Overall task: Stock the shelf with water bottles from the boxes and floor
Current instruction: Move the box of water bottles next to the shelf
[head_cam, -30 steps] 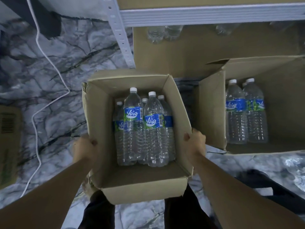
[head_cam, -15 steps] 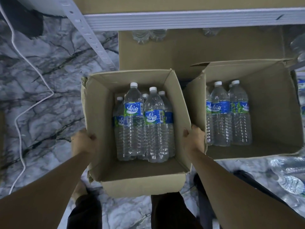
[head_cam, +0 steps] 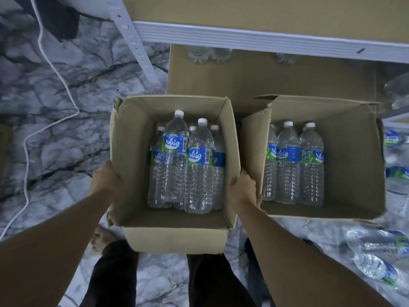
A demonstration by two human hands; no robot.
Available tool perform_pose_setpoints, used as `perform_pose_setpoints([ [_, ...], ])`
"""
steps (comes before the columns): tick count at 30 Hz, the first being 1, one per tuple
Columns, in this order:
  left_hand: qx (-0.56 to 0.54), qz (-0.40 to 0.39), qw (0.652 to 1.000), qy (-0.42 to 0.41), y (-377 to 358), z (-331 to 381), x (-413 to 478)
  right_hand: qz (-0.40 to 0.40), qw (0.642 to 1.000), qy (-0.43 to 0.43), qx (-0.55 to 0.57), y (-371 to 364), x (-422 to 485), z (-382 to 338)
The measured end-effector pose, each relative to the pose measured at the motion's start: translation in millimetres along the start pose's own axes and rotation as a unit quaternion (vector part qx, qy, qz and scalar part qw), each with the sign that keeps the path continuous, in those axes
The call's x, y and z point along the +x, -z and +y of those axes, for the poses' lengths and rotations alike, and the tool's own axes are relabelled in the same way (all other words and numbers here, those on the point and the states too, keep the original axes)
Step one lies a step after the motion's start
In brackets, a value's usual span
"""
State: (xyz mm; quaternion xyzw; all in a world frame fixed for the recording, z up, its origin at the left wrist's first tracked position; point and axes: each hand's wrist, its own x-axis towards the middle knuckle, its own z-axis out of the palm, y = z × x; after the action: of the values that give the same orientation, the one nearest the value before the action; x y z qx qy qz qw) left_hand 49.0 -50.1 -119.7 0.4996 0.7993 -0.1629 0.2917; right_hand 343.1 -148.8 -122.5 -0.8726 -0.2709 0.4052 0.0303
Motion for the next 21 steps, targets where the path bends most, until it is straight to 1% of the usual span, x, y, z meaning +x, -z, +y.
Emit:
perform_pose_setpoints([
  [5, 0.045, -0.012, 0.999, 0.022, 0.4, 2.3, -22.5, -0.037, 0.997, 0.042, -0.050, 14.8, -11.8, 2.9],
  [7, 0.054, 0.001, 0.998, 0.045, 0.7, 7.6, -34.6, -0.057, 0.996, 0.050, -0.055, 21.6, -19.6, 4.3],
  [11, 0.087, 0.050, 0.994, 0.030, 5.2, 13.0, -59.0, -0.083, 0.994, 0.054, -0.037, 34.5, -32.2, 8.1],
  [12, 0.083, 0.051, 0.995, 0.029, 7.5, 12.8, -65.8, -0.092, 0.994, 0.053, -0.037, 39.2, -36.1, 9.0],
  [14, 0.053, 0.017, 0.998, 0.006, 10.6, 14.6, -76.1, -0.120, 0.990, 0.056, -0.041, 51.2, -43.4, 9.0],
  [16, 0.031, -0.060, 0.996, -0.062, 14.3, 23.5, -87.0, -0.150, 0.986, 0.061, -0.052, 67.4, -51.8, 7.3],
  [18, 0.013, -0.128, 0.982, -0.136, 22.0, 39.3, -98.9, -0.161, 0.983, 0.062, -0.065, 84.4, -57.2, 4.8],
  [21, -0.043, -0.187, 0.962, -0.195, 33.8, 70.9, -119.1, -0.165, 0.981, 0.057, -0.084, 111.6, -62.2, 3.5],
])
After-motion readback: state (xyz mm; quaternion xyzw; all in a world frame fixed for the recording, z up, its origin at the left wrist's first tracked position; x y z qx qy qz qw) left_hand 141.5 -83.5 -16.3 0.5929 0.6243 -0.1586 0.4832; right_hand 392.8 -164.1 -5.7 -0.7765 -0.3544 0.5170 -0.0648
